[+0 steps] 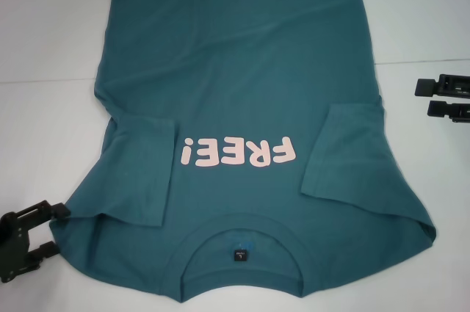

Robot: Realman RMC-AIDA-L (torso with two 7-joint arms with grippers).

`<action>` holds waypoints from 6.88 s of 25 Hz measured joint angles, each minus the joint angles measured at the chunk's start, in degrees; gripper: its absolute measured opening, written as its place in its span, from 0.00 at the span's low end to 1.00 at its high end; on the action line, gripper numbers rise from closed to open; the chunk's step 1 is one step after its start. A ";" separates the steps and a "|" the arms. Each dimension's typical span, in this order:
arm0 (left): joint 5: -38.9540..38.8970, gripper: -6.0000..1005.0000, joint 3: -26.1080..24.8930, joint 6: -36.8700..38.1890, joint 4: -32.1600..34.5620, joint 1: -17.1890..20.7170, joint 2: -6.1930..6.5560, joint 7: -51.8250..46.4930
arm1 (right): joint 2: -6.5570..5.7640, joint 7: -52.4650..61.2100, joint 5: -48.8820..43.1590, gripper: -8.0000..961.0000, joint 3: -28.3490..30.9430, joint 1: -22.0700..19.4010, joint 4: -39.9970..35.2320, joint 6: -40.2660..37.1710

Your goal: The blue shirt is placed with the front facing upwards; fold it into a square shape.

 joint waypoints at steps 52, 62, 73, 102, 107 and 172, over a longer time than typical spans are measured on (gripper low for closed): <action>1.62 0.82 1.56 0.47 2.24 -0.60 -0.66 -0.37 | -0.09 0.00 -0.01 0.85 0.20 -0.37 0.00 0.00; 1.34 0.82 1.79 2.13 0.99 -3.24 -1.34 0.28 | -0.09 -0.02 -0.01 0.85 0.56 -0.47 0.00 0.00; 1.11 0.82 1.44 1.75 3.53 -1.48 -1.05 -0.63 | -0.17 -0.10 -0.01 0.85 0.72 -0.49 0.00 0.00; 1.50 0.82 1.37 -1.64 4.23 -0.61 -1.21 -0.84 | -0.18 -0.07 -0.01 0.85 0.72 -0.50 0.00 -0.09; 1.50 0.82 1.37 -1.11 4.22 -0.41 -1.32 -1.37 | -0.18 -0.01 -0.01 0.85 0.72 -0.49 0.00 -0.08; 3.00 0.82 -2.81 5.52 0.54 1.39 -2.01 -5.39 | -0.82 0.52 -0.01 0.85 1.51 -0.69 0.00 -0.88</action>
